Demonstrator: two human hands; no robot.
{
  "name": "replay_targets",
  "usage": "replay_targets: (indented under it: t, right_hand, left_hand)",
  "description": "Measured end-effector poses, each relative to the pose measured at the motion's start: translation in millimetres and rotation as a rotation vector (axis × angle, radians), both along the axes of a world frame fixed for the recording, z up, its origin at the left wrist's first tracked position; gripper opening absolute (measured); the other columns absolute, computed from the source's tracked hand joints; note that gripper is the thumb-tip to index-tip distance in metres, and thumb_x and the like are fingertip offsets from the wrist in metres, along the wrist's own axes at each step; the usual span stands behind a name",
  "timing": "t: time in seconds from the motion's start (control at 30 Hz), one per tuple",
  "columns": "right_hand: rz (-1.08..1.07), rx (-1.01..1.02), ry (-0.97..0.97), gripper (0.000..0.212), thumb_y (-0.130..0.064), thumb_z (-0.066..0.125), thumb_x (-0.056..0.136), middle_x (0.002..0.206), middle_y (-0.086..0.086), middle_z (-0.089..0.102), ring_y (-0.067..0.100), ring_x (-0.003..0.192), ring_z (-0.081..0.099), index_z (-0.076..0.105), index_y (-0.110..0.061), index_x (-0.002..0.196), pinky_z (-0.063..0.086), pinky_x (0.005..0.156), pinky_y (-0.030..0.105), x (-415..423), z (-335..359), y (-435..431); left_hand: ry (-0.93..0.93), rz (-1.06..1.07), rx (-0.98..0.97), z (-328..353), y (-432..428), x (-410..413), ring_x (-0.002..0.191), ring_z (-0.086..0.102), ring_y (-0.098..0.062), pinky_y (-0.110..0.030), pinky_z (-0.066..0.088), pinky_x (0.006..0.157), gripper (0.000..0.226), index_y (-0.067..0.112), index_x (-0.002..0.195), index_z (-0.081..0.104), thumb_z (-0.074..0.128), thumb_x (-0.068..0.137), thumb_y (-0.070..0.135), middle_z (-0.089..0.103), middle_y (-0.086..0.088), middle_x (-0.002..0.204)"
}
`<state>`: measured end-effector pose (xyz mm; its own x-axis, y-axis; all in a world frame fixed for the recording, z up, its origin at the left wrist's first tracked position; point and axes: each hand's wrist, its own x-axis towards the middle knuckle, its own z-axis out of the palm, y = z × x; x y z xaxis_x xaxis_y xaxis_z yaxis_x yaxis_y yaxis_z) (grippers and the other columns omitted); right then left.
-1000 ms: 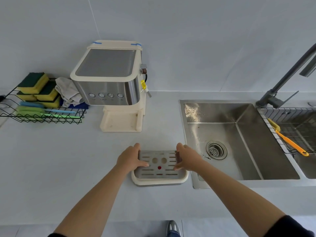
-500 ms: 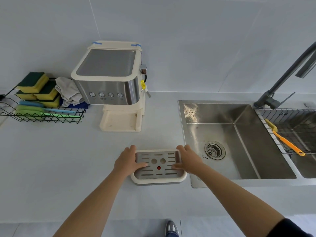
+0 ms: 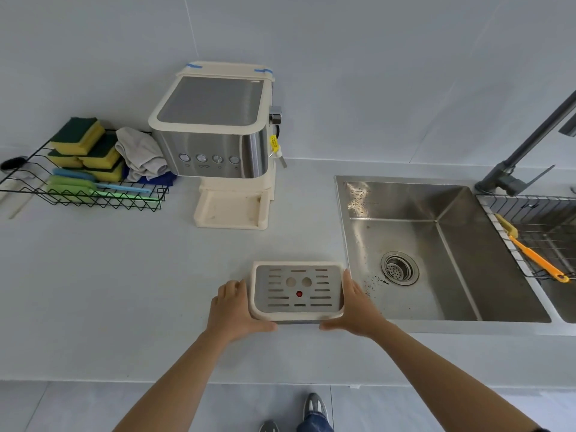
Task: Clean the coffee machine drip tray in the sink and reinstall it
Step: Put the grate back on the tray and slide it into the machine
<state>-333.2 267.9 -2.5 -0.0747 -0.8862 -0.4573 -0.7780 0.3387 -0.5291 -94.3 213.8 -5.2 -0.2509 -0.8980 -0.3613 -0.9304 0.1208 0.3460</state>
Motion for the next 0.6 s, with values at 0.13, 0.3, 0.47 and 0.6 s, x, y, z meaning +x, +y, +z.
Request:
replay_targets:
  t: [0.13, 0.3, 0.47, 0.6]
  right_hand:
    - [-0.049, -0.029, -0.031, 0.132, -0.040, 0.082, 0.060, 0.151, 0.005, 0.021, 0.023, 0.137, 0.028, -0.014, -0.009, 0.146, 0.034, 0.111, 0.042, 4, 0, -2]
    - [-0.076, -0.043, -0.043, 0.125, -0.048, 0.082, 0.052, 0.148, 0.005, 0.030, 0.023, 0.132, 0.037, 0.005, -0.013, 0.144, 0.043, 0.104, 0.044, 1, -2, -5]
    - [-0.077, -0.067, -0.085, 0.127, -0.046, 0.083, 0.055, 0.147, 0.001, 0.032, 0.021, 0.131, 0.039, 0.000, -0.014, 0.146, 0.042, 0.105, 0.041, -3, 6, -17]
    - [-0.037, -0.114, -0.138, 0.119, -0.040, 0.083, 0.057, 0.135, -0.003, 0.041, 0.017, 0.125, 0.044, 0.007, -0.015, 0.144, 0.044, 0.104, 0.039, -9, 18, -38]
  left_hand:
    - [0.081, 0.033, -0.024, -5, 1, -4, 0.114, 0.042, -0.018, -0.028, 0.042, 0.090, 0.086, 0.020, 0.121, 0.043, 0.076, 0.051, 0.058, 0.046, 0.000, 0.116]
    - [0.184, 0.087, -0.004, -2, -4, -7, 0.114, 0.043, -0.017, -0.028, 0.045, 0.091, 0.081, 0.019, 0.119, 0.048, 0.082, 0.051, 0.047, 0.049, -0.001, 0.115]
    - [0.254, 0.129, 0.000, 3, -15, -8, 0.115, 0.041, -0.017, -0.028, 0.044, 0.094, 0.081, 0.018, 0.120, 0.049, 0.084, 0.051, 0.042, 0.048, -0.001, 0.115]
    - [0.288, 0.163, -0.035, 12, -27, -8, 0.110, 0.044, -0.015, -0.028, 0.044, 0.091, 0.077, 0.019, 0.113, 0.053, 0.084, 0.048, 0.043, 0.048, 0.003, 0.106]
